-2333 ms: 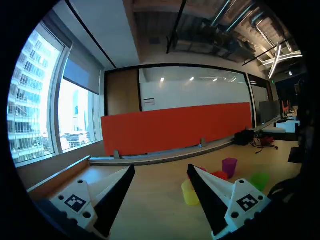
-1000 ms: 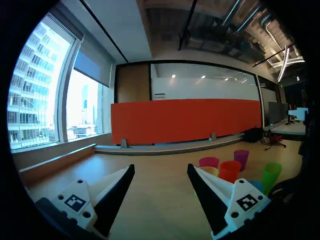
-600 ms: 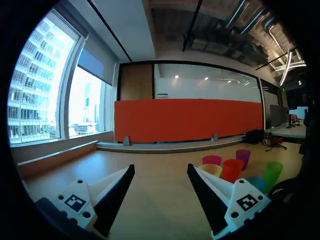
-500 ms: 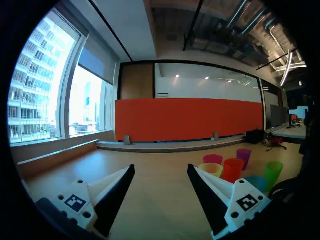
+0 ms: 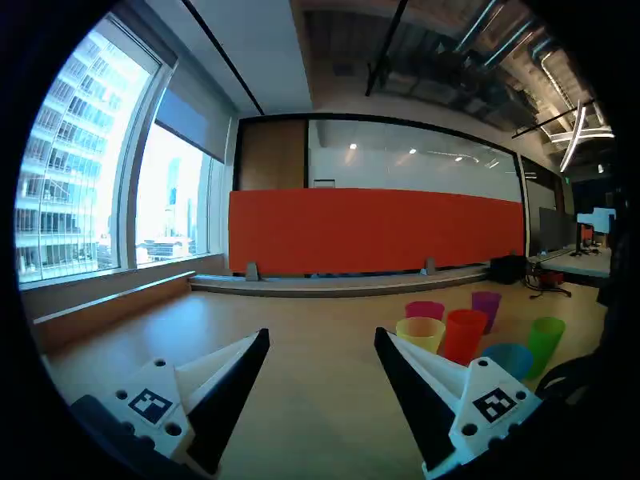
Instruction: Pour water
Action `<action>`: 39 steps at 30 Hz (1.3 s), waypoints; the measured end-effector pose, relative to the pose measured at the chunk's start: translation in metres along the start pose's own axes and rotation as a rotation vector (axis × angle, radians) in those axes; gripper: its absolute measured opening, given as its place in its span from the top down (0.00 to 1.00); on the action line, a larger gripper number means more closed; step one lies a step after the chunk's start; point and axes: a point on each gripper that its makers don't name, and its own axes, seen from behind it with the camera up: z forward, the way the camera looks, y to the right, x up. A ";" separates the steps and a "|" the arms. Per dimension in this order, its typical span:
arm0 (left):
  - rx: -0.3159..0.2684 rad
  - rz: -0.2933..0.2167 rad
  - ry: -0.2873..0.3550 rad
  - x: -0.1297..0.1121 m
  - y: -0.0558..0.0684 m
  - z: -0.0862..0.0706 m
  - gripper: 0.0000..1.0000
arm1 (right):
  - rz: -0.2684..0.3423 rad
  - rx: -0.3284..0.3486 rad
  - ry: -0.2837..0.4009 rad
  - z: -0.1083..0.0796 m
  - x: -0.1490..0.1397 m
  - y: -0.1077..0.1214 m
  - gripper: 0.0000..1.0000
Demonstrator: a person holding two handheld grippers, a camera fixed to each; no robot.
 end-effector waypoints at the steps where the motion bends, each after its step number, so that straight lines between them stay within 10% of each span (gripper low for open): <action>1: -0.001 0.000 -0.002 0.000 0.000 0.000 0.02 | -0.002 -0.001 -0.001 0.000 -0.001 0.000 0.01; 39: 0.005 0.003 -0.007 0.000 -0.002 -0.003 0.02 | -0.032 0.019 0.007 0.002 -0.052 -0.002 0.00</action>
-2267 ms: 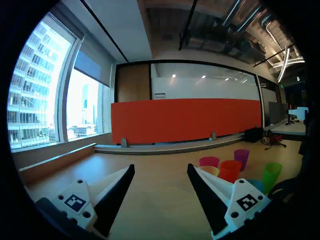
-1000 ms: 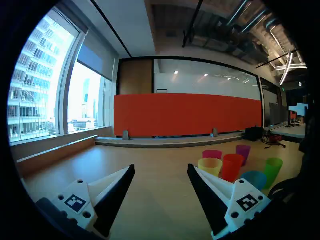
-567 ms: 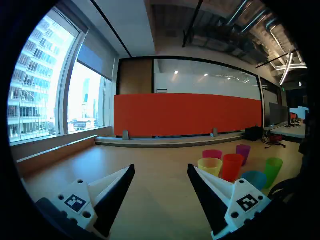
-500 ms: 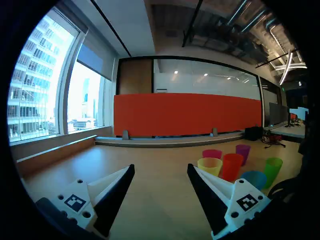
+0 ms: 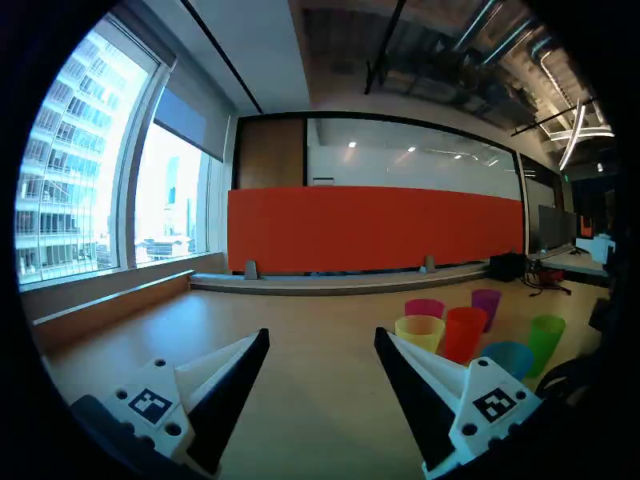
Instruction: Pour water
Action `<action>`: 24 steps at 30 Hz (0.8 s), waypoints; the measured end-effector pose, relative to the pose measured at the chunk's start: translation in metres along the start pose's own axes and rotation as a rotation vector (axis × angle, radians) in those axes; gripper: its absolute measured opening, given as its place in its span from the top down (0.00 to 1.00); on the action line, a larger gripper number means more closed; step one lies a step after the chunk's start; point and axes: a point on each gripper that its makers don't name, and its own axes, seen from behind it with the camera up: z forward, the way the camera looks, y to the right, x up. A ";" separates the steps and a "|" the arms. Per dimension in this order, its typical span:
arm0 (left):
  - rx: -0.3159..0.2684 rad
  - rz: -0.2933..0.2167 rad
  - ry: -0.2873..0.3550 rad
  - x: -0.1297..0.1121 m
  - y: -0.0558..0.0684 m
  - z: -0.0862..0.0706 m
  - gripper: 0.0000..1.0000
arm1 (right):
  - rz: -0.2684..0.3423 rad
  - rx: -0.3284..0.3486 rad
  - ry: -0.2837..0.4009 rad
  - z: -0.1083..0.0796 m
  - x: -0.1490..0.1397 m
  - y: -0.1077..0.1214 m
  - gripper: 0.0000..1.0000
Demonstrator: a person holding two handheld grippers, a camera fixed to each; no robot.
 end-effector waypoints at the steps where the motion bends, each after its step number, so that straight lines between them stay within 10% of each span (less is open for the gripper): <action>1: -0.001 0.000 0.000 0.000 0.000 0.000 0.02 | 0.000 -0.001 -0.001 0.000 -0.004 0.000 0.00; 24: -0.002 0.000 0.000 0.000 0.000 0.002 0.02 | 0.012 -0.011 -0.059 0.000 -0.050 0.011 0.00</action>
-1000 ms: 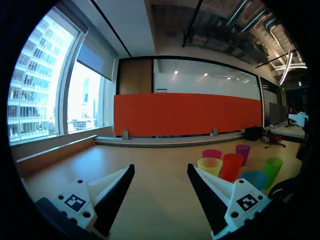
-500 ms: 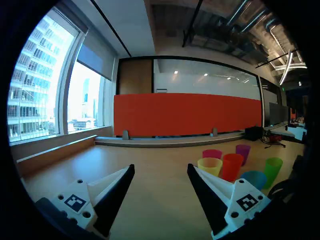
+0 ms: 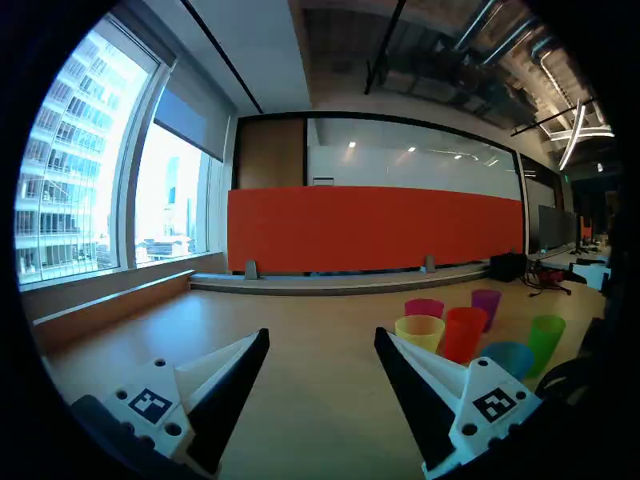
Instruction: Pour water
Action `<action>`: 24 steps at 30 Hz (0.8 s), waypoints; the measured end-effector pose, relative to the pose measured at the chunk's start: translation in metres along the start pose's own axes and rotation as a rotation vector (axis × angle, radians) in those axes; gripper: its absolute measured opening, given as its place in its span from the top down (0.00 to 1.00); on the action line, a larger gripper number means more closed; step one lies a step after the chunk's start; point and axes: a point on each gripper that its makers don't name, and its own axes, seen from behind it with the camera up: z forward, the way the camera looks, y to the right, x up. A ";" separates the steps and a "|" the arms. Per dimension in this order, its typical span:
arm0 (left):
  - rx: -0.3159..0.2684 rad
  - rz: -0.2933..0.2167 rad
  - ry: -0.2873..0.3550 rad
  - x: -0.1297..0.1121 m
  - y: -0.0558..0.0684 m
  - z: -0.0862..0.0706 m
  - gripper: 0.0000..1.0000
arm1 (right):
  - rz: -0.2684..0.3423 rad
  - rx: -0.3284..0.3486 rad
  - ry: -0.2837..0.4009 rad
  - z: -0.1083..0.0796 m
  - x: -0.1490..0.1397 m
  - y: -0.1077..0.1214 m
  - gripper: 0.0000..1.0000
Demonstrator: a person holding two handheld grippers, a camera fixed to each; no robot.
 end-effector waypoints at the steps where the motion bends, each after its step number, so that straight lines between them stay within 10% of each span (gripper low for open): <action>1: -0.001 0.000 0.000 0.000 0.000 -0.001 0.02 | 0.002 0.000 -0.003 0.000 -0.001 0.000 0.00; 24: -0.006 0.000 0.000 0.000 0.003 0.000 0.02 | 0.006 -0.009 -0.022 0.000 -0.005 0.001 0.00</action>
